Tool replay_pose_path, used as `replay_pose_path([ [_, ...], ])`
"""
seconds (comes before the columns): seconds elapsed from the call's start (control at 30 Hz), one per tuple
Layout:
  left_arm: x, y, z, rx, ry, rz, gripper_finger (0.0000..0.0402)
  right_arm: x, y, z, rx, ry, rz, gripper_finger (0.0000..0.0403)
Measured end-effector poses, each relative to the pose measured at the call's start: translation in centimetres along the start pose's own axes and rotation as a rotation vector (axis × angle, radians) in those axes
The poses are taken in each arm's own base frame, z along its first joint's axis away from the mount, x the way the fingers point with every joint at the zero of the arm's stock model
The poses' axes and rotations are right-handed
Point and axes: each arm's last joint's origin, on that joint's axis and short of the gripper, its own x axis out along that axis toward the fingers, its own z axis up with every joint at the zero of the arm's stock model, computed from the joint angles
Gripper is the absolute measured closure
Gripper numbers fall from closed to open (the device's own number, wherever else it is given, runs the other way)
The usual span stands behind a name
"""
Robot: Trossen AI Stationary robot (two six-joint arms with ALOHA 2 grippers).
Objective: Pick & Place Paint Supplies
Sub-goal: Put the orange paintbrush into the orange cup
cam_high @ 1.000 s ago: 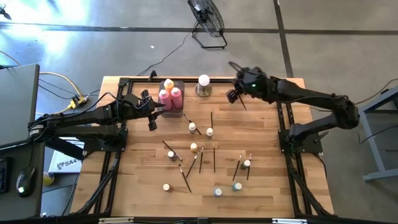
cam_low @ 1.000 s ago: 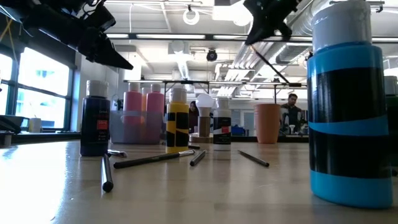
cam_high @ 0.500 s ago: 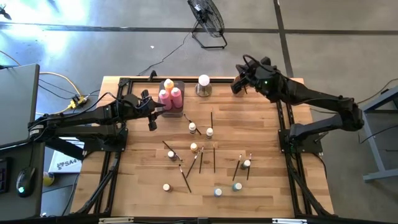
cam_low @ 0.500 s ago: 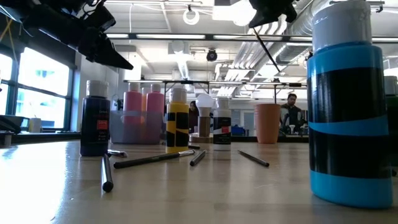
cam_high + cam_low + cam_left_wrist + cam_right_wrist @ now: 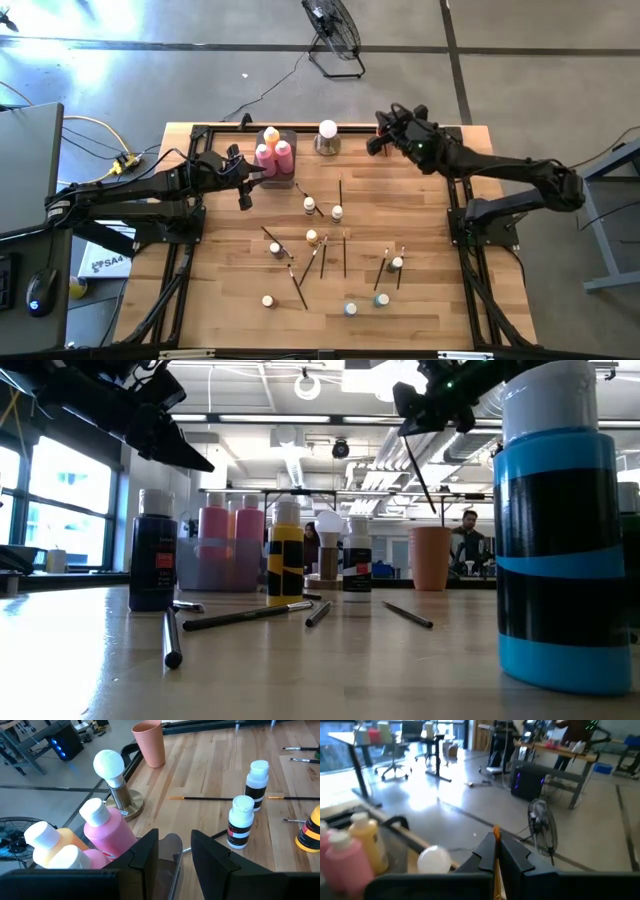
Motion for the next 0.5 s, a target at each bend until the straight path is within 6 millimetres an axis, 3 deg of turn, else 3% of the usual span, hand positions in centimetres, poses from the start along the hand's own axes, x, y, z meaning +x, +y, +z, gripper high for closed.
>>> replay_pose_path([
  [0.27, 0.0, 0.0, 0.0, 0.001, 0.0, 0.0, 0.0291, 1.5, -2.7, 1.2, 0.016, -0.088, -0.089, 0.0399],
  [0.5, 0.0, 0.0, 0.0, 0.001, 0.0, 0.0, 0.0291, 3.1, -4.1, -0.2, 0.05, -0.135, -0.146, 0.0399],
])
